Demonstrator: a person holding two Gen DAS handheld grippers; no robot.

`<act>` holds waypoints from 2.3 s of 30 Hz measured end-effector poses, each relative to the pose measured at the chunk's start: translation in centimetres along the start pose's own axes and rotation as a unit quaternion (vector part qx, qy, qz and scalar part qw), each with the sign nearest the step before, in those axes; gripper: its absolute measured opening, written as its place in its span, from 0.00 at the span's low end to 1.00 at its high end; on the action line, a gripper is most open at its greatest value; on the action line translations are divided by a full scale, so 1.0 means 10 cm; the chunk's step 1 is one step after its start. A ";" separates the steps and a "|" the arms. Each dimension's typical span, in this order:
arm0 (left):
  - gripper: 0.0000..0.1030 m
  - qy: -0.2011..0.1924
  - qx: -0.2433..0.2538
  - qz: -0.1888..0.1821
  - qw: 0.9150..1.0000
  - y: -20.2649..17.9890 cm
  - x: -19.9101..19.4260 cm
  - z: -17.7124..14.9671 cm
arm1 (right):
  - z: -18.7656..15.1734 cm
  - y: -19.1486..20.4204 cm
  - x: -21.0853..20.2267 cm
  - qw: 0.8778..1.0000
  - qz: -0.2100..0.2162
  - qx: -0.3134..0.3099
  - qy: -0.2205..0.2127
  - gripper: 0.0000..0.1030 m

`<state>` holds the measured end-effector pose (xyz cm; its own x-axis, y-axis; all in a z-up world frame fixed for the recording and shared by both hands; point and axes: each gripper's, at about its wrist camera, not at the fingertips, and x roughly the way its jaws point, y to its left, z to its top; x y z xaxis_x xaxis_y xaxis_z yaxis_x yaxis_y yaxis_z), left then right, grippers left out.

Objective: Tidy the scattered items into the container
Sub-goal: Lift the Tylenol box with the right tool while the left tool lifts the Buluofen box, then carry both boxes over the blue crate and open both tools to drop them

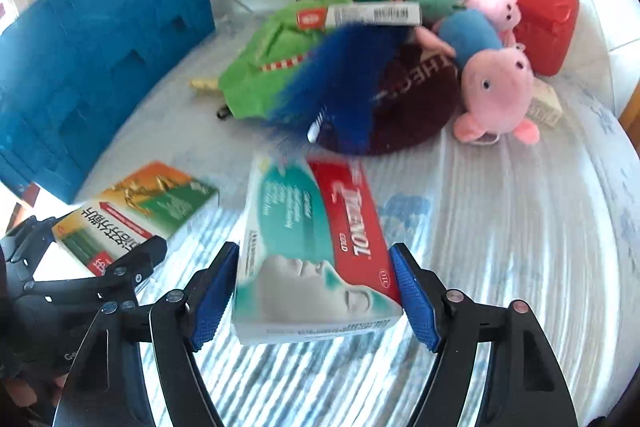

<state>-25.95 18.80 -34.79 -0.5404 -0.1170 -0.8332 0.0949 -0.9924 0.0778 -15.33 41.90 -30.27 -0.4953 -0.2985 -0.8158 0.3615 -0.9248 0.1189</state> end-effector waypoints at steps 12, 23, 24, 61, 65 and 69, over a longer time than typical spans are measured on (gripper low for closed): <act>0.74 0.011 0.006 -0.046 0.999 0.56 -0.84 -0.15 | 0.28 0.63 0.19 0.999 -0.021 0.039 -0.002 0.73; 0.97 0.108 -0.008 -0.085 0.990 0.15 -0.12 -0.57 | -0.16 0.68 0.83 0.994 -0.066 0.059 0.071 0.73; 0.98 0.119 -0.014 -0.076 0.990 0.14 -0.05 -0.61 | -0.20 0.67 0.89 0.993 -0.066 0.058 0.082 0.73; 0.84 -0.214 -0.042 0.002 0.976 0.96 -2.42 0.12 | 0.91 1.41 -0.97 0.983 -0.011 -0.041 -0.180 0.70; 0.84 -0.263 -0.038 0.025 0.964 1.66 -2.76 0.35 | 1.26 2.06 -1.13 0.974 -0.001 -0.058 -0.219 0.70; 0.84 -0.290 -0.044 0.045 0.955 2.52 -2.98 0.59 | 1.67 2.88 -1.14 0.967 0.022 -0.070 -0.245 0.70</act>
<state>-12.38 -2.93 -4.84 -0.8966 -0.2283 -0.3794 0.2194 -0.9733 0.0673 -12.47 14.74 -8.11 -0.7791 -0.4449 -0.4417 0.4772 -0.8778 0.0425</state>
